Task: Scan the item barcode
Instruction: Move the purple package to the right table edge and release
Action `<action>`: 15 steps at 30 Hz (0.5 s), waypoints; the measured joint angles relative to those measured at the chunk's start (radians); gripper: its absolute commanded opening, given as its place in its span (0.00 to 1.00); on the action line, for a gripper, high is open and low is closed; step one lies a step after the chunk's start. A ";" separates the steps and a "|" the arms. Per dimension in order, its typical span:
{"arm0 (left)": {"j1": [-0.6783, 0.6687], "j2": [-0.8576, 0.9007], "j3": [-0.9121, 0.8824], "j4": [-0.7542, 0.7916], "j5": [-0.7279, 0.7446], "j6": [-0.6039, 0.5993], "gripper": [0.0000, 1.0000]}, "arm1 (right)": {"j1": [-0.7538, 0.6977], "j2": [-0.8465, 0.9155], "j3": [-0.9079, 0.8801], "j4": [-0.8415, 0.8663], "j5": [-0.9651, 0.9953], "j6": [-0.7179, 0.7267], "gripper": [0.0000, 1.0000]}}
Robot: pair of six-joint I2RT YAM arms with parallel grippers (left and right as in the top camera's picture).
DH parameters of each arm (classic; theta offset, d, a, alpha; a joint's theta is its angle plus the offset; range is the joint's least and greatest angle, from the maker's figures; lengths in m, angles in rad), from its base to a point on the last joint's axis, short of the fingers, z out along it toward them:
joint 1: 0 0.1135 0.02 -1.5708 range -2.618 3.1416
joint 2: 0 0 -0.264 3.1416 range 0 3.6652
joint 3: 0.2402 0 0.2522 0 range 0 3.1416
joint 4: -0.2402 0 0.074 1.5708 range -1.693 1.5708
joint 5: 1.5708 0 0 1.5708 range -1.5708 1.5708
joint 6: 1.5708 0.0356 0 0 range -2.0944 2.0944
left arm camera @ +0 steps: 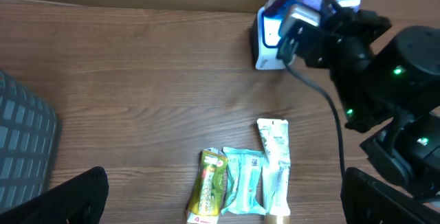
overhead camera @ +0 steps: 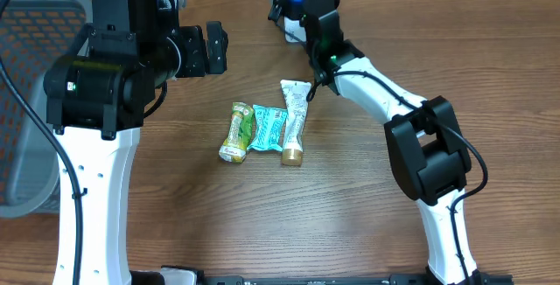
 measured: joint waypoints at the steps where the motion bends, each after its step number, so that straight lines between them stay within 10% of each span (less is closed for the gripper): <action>1: 0.000 0.000 0.000 0.000 0.000 0.000 1.00 | 0.009 -0.006 0.000 -0.031 0.002 0.007 0.04; 7: 0.000 0.000 0.000 0.001 0.000 0.000 0.99 | 0.058 -0.215 -0.011 -0.273 0.037 0.227 0.04; 15: 0.000 0.000 -0.001 0.000 -0.002 0.000 1.00 | 0.087 -0.770 0.026 -1.118 0.183 1.175 0.04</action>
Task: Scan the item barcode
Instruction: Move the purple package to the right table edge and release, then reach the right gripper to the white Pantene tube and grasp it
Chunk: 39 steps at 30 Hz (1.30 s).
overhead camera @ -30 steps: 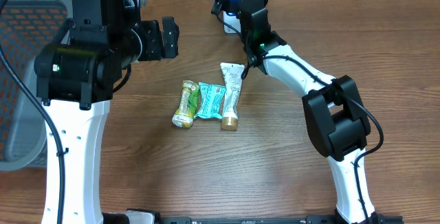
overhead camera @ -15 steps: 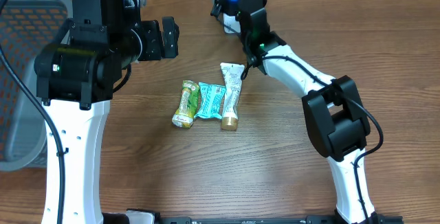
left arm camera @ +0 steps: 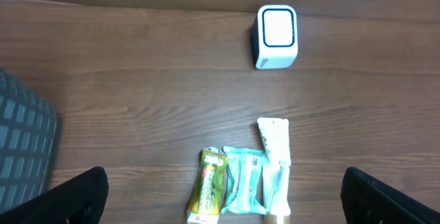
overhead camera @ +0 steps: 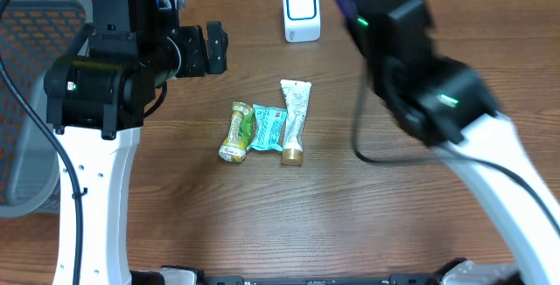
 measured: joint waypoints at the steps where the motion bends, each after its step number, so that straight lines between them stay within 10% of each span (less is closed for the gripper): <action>1: 0.000 0.000 0.000 0.002 0.001 0.000 1.00 | -0.027 -0.047 -0.002 -0.171 -0.006 0.209 0.04; 7: 0.000 0.000 0.000 0.000 -0.001 0.003 0.99 | -0.352 -0.032 -0.114 -0.553 -0.127 1.012 0.04; 14: 0.000 0.000 0.000 -0.001 -0.001 0.003 1.00 | -0.673 -0.018 -0.517 -0.197 -0.327 1.238 0.04; 18: 0.000 0.000 0.000 0.001 -0.001 0.003 0.99 | -0.787 -0.014 -0.684 -0.085 -0.374 1.254 0.14; 21: 0.000 0.000 0.000 0.000 -0.001 0.003 1.00 | -0.825 -0.014 -0.751 -0.057 -0.389 1.221 0.72; 24: 0.000 0.000 0.000 0.000 -0.001 0.003 1.00 | -0.830 -0.015 -0.759 -0.050 -0.398 1.139 1.00; 39: 0.000 0.001 0.000 0.000 -0.001 0.003 1.00 | -0.574 -0.005 -0.536 -0.039 -1.107 0.614 1.00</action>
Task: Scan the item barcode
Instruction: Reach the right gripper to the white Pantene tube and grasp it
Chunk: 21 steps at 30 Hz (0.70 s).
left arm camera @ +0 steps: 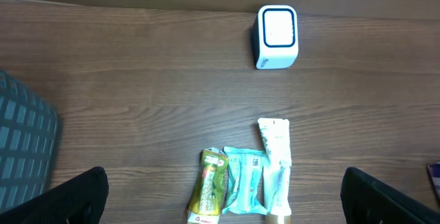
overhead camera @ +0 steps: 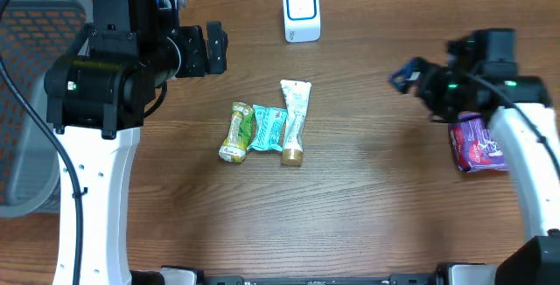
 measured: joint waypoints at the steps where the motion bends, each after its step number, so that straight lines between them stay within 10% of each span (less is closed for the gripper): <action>1: 0.000 0.000 0.000 0.000 0.000 0.000 1.00 | 0.043 0.013 0.000 0.014 -0.019 -0.003 1.00; 21: 0.000 0.000 0.000 0.000 0.000 0.000 0.99 | 0.358 0.478 0.000 0.388 -0.221 0.186 0.89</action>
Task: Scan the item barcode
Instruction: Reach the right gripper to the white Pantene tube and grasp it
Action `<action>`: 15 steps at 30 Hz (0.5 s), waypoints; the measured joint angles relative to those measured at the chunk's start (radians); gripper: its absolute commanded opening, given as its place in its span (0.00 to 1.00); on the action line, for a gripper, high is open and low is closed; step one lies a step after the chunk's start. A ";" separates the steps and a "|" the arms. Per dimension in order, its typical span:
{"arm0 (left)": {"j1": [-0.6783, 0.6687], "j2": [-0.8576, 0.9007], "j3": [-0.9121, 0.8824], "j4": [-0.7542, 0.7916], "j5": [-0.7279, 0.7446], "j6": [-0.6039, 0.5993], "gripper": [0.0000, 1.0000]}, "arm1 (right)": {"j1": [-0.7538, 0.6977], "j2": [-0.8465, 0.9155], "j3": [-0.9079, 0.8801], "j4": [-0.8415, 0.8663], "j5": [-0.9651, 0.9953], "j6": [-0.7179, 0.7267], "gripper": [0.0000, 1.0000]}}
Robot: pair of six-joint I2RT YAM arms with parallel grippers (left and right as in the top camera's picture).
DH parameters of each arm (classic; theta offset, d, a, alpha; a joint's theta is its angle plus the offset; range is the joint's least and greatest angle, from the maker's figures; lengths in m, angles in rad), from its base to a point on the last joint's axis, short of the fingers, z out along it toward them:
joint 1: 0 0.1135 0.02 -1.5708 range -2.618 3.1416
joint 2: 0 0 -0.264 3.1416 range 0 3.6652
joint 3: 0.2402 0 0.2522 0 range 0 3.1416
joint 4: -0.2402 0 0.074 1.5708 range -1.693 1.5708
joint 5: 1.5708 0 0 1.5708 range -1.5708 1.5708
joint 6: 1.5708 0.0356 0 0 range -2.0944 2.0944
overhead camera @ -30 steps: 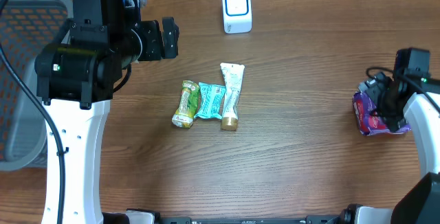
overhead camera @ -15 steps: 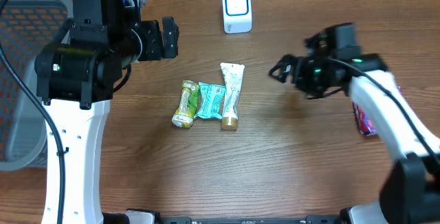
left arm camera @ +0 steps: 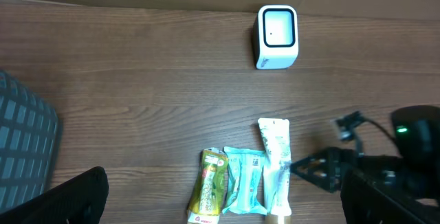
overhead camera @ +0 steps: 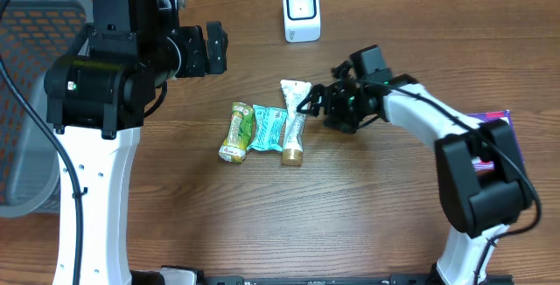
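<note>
The white scanner point(overhead camera: 301, 12) point(left arm camera: 276, 36) stands at the table's far edge. In the middle lie three items side by side: a green packet point(overhead camera: 236, 132), a teal packet point(overhead camera: 268, 128) and a white tube point(overhead camera: 294, 117) point(left arm camera: 275, 157). My right gripper point(overhead camera: 308, 101) point(left arm camera: 309, 169) hangs open just right of the tube's upper end, with nothing in it. A purple package point(overhead camera: 503, 121) lies at the far right, mostly hidden by the right arm. High on the left, my left gripper point(left arm camera: 223, 186) is wide open and empty, looking down on the items.
A grey mesh basket point(overhead camera: 26, 101) point(left arm camera: 24, 138) stands at the left edge of the table. The left arm's body point(overhead camera: 96, 75) towers over the left side. The right arm's base link point(overhead camera: 477, 189) stands at the right front.
My right gripper has moved from the right side of the table, near the purple package, leftward to the white tube. The left arm and the three items have not moved.
My right gripper first held the purple package at the scanner. Then it was away from the scanner, blurred in motion. Later the package lay on the table at the right with the gripper apart from it. Now the gripper is open beside the white tube.
</note>
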 measured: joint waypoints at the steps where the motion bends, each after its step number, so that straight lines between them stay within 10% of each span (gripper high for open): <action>1: 0.000 0.000 0.000 0.000 0.000 0.000 1.00 | 0.013 0.015 0.000 0.020 0.005 0.035 0.88; 5: 0.000 0.000 0.000 0.000 0.000 0.000 1.00 | 0.066 0.057 0.000 0.101 0.012 0.137 0.75; 15: 0.000 0.000 0.000 0.000 0.000 0.000 1.00 | 0.076 0.104 0.008 0.143 0.023 0.232 0.09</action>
